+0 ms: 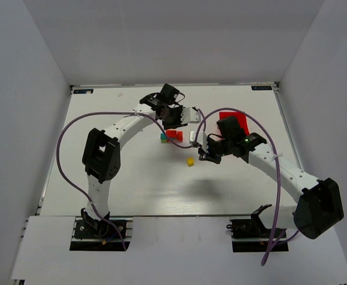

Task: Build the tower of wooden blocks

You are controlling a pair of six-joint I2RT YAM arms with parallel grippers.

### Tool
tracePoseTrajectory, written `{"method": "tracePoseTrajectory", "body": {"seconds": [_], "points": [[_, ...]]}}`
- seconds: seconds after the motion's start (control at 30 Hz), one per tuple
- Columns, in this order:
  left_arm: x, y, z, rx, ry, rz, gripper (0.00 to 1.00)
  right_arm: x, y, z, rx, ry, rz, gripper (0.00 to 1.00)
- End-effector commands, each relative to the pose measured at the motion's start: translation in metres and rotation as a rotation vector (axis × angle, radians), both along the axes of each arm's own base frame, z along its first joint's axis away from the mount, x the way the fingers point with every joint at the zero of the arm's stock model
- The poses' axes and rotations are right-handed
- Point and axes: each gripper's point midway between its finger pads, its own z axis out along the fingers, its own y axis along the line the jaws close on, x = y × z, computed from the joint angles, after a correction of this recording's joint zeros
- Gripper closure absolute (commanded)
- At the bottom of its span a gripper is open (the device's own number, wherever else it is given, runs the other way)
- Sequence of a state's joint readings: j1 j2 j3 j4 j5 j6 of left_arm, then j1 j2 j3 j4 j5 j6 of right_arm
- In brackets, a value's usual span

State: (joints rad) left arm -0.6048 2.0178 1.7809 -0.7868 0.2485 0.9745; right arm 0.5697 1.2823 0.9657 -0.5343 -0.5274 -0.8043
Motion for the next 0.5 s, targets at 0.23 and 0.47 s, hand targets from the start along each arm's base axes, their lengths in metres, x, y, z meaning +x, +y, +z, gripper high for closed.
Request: {"method": "tracePoseTrajectory", "body": {"seconds": [0.23,0.47], "points": [[0.0,0.003,-0.009,-0.01,0.064,-0.064,0.99,-0.004,0.003,0.001,0.016,-0.014,0.037,0.95],[-0.001,0.006,-0.016,0.004,0.081,-0.051,0.98,-0.005,0.003,0.001,0.019,-0.016,0.044,0.93]]}}
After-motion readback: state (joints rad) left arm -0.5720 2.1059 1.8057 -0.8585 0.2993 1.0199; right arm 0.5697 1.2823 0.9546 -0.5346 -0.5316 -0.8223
